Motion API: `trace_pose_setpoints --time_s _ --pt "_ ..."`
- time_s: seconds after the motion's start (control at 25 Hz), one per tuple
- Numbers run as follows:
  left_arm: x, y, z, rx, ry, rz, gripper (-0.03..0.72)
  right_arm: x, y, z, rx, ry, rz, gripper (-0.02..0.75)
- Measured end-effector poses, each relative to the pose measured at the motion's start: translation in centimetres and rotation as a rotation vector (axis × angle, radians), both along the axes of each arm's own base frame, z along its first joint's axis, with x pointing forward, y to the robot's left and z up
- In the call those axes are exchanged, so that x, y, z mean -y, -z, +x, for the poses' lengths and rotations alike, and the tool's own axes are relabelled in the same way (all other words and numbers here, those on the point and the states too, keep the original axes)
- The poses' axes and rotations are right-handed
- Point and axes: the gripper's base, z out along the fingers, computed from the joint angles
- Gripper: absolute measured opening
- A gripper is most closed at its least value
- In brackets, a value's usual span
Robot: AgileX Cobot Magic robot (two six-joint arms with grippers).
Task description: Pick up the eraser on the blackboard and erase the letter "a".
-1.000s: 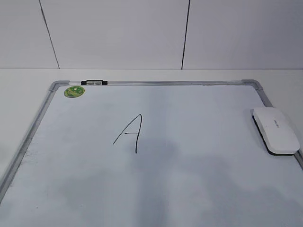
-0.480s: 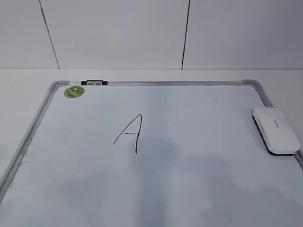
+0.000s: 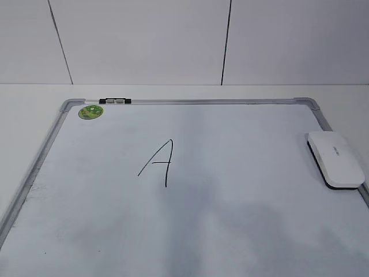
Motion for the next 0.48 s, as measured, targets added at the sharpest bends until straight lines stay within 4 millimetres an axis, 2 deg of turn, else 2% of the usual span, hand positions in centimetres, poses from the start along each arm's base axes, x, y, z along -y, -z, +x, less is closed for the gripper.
trace_pose_setpoints --time_s 0.48 --pt "0.16 0.04 -0.07 -0.01 -0.008 -0.012 0.237 -0.01 0.0 -0.04 0.002 0.015 0.0 0.593"
